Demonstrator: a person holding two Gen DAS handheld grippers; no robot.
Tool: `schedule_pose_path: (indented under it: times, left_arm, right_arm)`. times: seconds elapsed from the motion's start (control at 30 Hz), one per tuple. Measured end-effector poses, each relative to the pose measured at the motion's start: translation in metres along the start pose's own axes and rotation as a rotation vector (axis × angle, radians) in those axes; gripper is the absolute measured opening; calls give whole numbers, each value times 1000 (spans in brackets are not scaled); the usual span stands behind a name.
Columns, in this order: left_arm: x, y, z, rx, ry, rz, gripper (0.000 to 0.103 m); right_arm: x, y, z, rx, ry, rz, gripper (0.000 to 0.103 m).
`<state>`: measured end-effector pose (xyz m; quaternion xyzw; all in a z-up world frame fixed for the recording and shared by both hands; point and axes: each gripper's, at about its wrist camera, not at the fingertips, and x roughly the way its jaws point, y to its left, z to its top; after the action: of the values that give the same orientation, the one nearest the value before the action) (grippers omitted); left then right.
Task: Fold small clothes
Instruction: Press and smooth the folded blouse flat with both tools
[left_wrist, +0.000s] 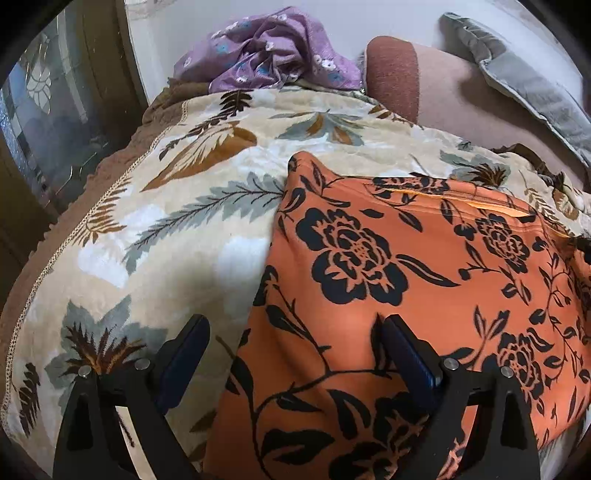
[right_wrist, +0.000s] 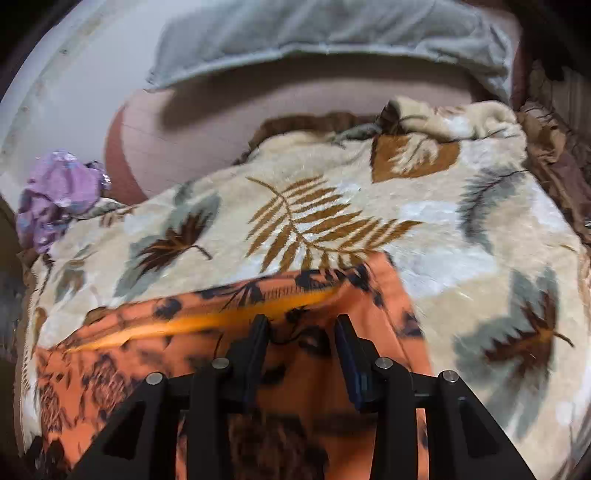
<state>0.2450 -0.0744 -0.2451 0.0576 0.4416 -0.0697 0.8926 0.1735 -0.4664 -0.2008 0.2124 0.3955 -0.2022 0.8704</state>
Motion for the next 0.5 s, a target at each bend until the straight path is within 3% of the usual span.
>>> schedule_pose_path:
  times: [0.23,0.3,0.43,0.5]
  left_arm:
    - [-31,-13,-9,46,-73,-41,95]
    - [-40,-16,-15,62,-77,-59,95]
    - [-53,-22,-26,80,-77,-70,95]
    - [-57,-23,-30,87,-81,-58,95]
  right_arm:
    - [-71,-2,-82,-48,41,108,47]
    - [-76,-1,-101,-43,68,141,56]
    - [-59,1,-130,-48,185,132,56]
    - [-56,1,-135,-60,173,127,56]
